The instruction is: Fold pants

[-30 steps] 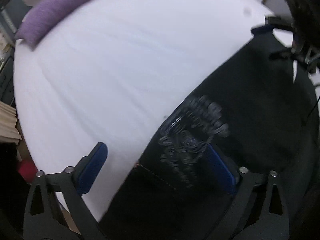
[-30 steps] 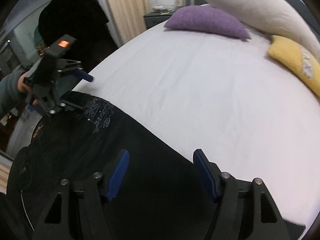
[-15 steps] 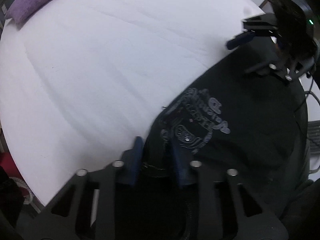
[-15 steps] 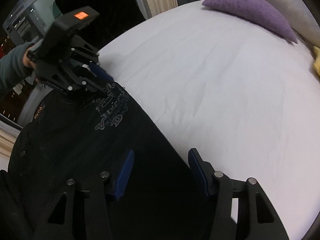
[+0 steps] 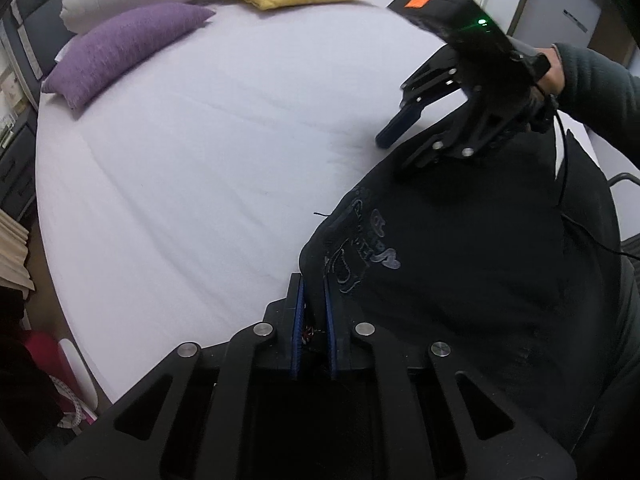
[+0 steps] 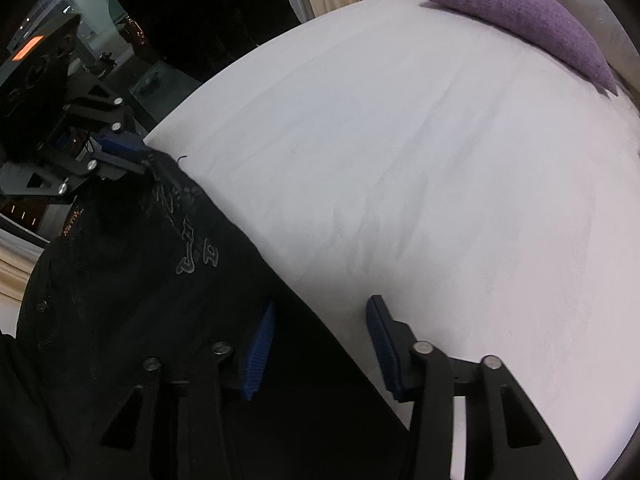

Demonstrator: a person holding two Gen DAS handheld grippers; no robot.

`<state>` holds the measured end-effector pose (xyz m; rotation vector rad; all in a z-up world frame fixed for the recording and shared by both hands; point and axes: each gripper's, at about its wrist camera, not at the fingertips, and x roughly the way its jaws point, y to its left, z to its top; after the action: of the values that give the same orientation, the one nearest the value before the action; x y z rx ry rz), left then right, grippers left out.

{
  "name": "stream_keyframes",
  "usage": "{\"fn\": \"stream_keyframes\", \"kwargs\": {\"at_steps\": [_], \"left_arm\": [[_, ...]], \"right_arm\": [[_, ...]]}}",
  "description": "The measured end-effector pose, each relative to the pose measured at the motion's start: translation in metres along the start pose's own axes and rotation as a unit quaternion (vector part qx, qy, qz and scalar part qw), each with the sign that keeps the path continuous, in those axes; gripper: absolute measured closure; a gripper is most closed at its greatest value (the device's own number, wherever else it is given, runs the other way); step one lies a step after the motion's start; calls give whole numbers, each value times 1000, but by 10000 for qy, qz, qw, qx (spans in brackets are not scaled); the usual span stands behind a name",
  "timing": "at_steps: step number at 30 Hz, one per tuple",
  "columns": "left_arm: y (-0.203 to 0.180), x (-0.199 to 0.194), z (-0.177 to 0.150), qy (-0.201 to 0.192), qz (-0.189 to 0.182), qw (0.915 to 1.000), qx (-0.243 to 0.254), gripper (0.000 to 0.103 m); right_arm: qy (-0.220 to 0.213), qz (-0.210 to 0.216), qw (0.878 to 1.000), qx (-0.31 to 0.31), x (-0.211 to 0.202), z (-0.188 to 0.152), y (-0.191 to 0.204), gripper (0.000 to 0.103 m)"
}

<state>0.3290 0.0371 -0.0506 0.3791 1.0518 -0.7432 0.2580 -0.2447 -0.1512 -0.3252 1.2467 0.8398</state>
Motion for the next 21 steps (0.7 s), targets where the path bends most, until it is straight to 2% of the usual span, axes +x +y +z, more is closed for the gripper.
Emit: {"fn": "stream_keyframes", "kwargs": {"at_steps": [2,5,13,18,21], "left_arm": [[-1,0,0,-2,26,10000,-9,95],[-6,8,9,-12,67,10000,-32,95],[-9,0,5,-150,129,9997,-135,95],[-21,-15,-1,-269,165,9995,-81,95],[-30,-28,-7,-338,169,9993,-77,95]], "right_arm": [[54,71,9999,-65,1,2,3,78],[111,57,9998,-136,-1,4,11,92],[-94,-182,9997,-107,-23,1,37,98],[-459,-334,9983,95,-37,-12,63,98],[-671,-219,9970,312,-46,-16,85,98]]}}
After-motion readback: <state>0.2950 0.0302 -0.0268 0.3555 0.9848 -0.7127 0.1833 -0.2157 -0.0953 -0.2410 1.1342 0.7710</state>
